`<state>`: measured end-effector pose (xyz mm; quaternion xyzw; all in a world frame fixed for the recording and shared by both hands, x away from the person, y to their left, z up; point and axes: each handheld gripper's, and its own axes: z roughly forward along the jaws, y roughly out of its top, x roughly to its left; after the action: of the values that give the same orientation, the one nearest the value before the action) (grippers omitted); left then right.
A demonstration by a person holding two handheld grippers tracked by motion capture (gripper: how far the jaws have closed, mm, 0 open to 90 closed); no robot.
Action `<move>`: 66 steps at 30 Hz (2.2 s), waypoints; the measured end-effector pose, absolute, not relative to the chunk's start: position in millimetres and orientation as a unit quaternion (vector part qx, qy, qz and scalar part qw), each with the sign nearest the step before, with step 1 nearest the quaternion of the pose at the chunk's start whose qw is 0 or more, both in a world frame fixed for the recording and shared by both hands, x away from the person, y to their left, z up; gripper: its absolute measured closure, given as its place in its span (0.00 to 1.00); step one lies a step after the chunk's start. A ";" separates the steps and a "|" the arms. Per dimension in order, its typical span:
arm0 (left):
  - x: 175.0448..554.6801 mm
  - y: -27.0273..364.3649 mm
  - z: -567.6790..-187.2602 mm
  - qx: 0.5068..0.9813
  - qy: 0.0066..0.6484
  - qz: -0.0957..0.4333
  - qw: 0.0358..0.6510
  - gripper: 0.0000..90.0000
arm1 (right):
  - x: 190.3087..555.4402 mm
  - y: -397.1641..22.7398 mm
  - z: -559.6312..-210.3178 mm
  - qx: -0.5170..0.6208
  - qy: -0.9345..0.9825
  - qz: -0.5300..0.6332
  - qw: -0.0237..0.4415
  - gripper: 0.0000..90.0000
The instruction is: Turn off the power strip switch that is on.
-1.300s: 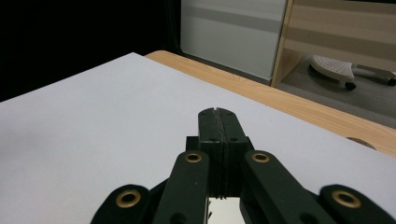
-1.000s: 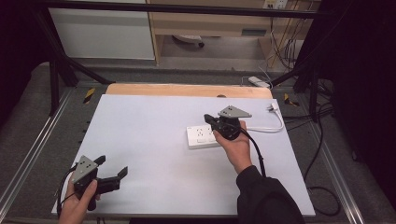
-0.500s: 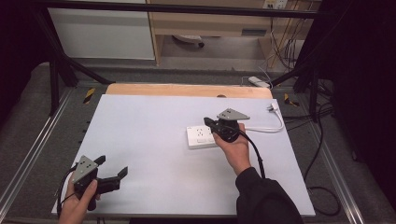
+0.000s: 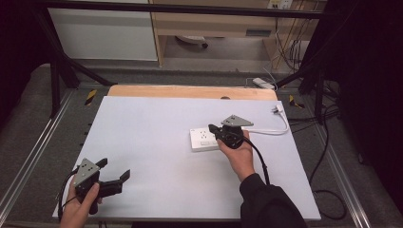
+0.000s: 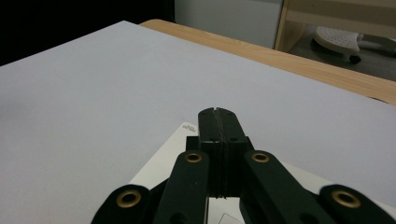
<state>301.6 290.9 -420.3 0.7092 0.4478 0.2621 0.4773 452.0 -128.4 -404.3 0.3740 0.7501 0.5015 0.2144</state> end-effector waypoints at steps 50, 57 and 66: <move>301.9 290.3 -420.9 0.713 0.445 0.260 0.475 0.06 | 447.3 -109.2 -446.4 0.379 0.775 0.472 0.181 1.00; 301.8 290.2 -420.9 0.713 0.445 0.260 0.475 0.06 | 446.9 -106.3 -449.7 0.376 0.779 0.469 0.178 1.00; 301.8 290.1 -420.9 0.713 0.444 0.260 0.475 0.06 | 446.6 -105.0 -450.7 0.376 0.779 0.469 0.179 1.00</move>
<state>301.8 290.1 -420.9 0.7134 0.4445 0.2602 0.4751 446.6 -105.0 -450.7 0.3764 0.7786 0.4690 0.1791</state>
